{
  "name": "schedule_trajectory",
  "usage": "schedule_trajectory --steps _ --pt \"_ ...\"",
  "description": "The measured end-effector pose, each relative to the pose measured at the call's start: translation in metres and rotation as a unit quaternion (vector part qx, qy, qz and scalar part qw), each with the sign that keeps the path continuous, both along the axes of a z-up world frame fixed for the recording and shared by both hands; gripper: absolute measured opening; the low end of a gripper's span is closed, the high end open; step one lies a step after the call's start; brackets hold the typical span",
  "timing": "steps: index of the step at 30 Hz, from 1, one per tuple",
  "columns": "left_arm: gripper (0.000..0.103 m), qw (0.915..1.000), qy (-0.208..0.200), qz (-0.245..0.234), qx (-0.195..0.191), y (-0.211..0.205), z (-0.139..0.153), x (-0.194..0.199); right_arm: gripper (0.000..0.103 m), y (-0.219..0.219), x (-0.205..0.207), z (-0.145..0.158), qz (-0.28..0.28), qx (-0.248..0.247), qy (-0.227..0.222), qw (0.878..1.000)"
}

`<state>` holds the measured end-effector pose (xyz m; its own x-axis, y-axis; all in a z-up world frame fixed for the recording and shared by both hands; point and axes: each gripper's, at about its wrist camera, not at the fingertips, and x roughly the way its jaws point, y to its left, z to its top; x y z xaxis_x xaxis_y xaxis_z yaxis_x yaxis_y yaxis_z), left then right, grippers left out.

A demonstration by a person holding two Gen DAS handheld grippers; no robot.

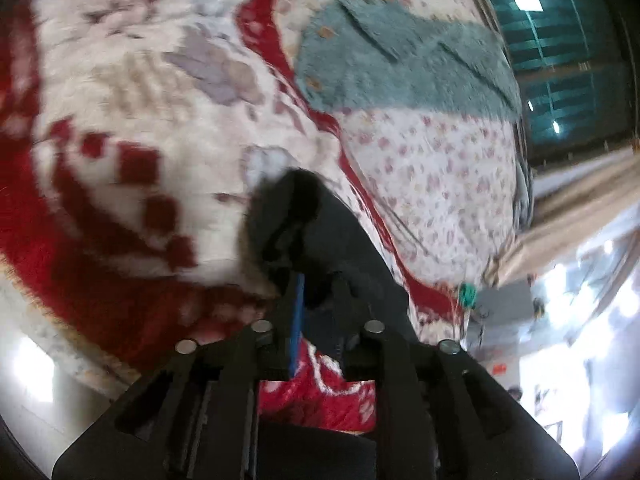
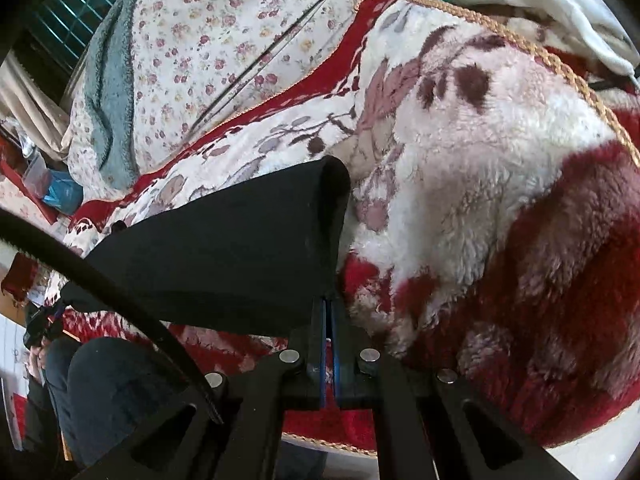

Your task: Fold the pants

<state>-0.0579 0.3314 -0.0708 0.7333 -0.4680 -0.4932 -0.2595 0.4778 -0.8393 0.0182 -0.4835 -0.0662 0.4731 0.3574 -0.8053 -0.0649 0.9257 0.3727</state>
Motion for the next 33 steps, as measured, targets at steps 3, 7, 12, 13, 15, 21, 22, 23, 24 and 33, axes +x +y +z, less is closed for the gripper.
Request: schedule_trajectory --steps 3,7,12,13,15,21,22,23,24,33 --pt "0.015 0.9989 -0.003 0.046 -0.009 0.017 0.009 -0.012 0.0 0.0 0.0 0.0 0.001 -0.016 0.003 1.0" --pt "0.037 0.9973 -0.049 0.042 -0.034 0.008 0.047 0.001 0.0 -0.002 0.001 -0.002 -0.003 -0.037 0.014 0.999" --pt "0.048 0.9963 -0.027 -0.053 -0.061 -0.049 0.064 0.054 0.0 0.009 0.0 0.0 0.002 -0.075 0.019 0.997" --pt "0.048 0.9954 -0.003 -0.076 -0.058 -0.06 0.056 0.067 0.0 0.011 -0.001 -0.001 0.007 -0.081 0.022 0.996" --pt "0.048 0.9941 0.049 -0.086 -0.045 -0.069 0.033 0.085 0.0 0.015 -0.002 -0.003 0.016 -0.089 0.026 0.996" --pt "0.032 0.9885 0.125 -0.082 -0.026 -0.05 -0.01 0.129 0.0 0.017 -0.003 -0.006 0.01 -0.088 0.031 0.996" --pt "0.028 0.9912 0.104 -0.08 0.019 -0.048 -0.002 0.139 0.0 0.016 -0.003 -0.006 0.005 -0.082 0.032 0.996" --pt "0.02 0.9896 0.096 -0.076 0.075 -0.047 0.004 0.148 0.0 0.014 -0.003 -0.007 -0.001 -0.075 0.034 0.997" --pt "0.02 0.9859 0.103 -0.071 0.111 -0.043 0.003 0.158 0.0 0.013 -0.003 -0.007 -0.005 -0.07 0.034 0.997" --pt "0.026 0.9931 0.044 -0.064 0.087 -0.036 0.044 0.126 0.0 0.015 -0.007 -0.004 -0.014 -0.071 0.031 0.997"
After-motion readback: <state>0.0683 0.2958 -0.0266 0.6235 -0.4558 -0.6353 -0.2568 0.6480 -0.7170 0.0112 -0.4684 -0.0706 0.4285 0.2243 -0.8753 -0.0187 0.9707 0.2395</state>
